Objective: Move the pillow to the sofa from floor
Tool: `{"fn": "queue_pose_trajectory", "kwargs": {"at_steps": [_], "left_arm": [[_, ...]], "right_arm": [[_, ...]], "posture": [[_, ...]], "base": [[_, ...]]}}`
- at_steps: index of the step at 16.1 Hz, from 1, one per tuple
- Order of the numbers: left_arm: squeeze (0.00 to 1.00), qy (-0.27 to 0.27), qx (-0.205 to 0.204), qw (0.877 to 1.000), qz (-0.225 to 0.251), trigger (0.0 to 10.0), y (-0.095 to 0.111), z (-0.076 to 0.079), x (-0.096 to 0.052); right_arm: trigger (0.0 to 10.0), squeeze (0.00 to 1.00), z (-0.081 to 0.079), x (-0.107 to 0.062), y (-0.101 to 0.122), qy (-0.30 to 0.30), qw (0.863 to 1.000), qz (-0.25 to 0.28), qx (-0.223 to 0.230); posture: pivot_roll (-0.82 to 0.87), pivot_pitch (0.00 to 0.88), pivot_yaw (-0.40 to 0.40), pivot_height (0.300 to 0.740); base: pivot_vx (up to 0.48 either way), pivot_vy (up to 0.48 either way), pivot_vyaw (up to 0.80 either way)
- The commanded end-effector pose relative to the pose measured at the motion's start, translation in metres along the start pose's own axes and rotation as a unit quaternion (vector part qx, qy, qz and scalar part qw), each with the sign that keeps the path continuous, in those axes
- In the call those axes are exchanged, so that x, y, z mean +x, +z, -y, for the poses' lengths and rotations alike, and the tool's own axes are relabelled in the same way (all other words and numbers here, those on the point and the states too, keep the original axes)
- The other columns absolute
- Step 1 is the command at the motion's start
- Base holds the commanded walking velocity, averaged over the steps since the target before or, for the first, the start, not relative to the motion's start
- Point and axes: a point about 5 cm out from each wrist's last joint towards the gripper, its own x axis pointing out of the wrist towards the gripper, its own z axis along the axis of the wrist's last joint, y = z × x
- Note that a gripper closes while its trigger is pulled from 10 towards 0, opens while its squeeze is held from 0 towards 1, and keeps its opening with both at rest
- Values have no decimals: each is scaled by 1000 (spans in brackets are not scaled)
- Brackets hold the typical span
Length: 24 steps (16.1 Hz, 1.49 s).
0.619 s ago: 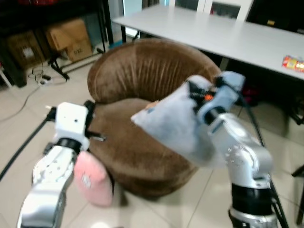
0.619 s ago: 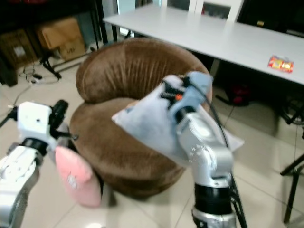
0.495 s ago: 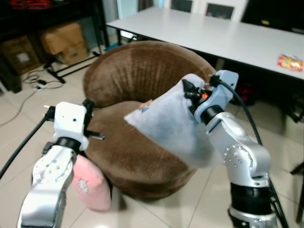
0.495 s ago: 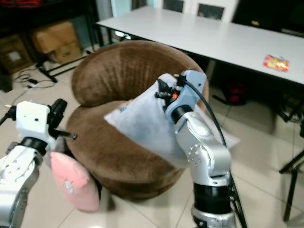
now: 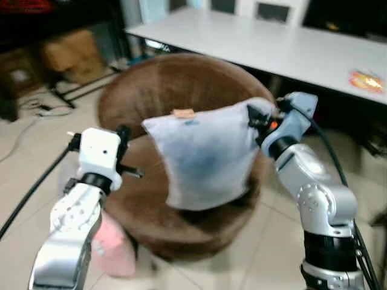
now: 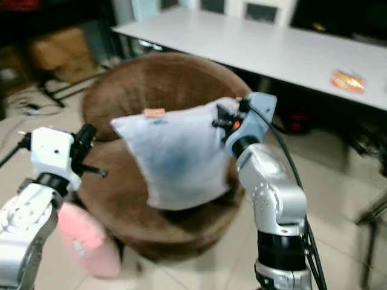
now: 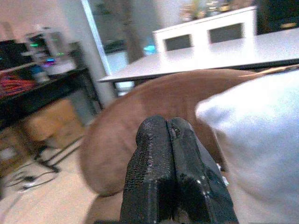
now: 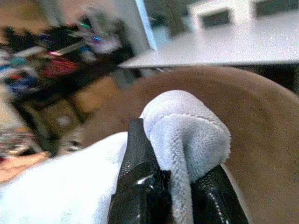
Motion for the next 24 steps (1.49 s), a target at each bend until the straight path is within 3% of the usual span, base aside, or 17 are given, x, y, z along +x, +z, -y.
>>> {"fn": "queue_pose_trajectory", "kwargs": {"at_steps": [1, 3, 11, 14, 20, 24], "left_arm": [[0, 9, 9, 1000, -5, 10000, 0, -5, -2], [0, 8, 10, 1000, -4, 10000, 0, -5, -1], [0, 7, 12, 1000, -5, 10000, 1, -5, 0], [0, 5, 13, 1000, -6, 10000, 0, -4, 0], [0, 5, 14, 1000, -6, 10000, -1, -3, 0], [0, 4, 14, 1000, -6, 10000, -1, -3, 0]], "right_arm": [[10000, 0, -18, 2, 11, 42, 999, 27, -2], [10000, 0, -17, 4, 12, 36, 999, 33, 15], [10000, 0, -16, 5, 9, 40, 999, 26, 8], [10000, 0, -20, 5, 10, 54, 998, 25, -15], [10000, 0, -14, 7, 10, 34, 999, 27, -12], [10000, 0, -15, 8, 9, 35, 999, 22, -11]], "posture": [[-43, 0, 5, 740], [-45, 0, 5, 740], [-41, 0, 1, 740], [-45, 0, 2, 740], [-43, 0, -2, 740], [-43, 0, -2, 740]], "base": [[292, 0, 800], [277, 0, 250], [274, 0, 0], [271, 0, 800], [271, 0, 0], [269, 0, -703]]}}
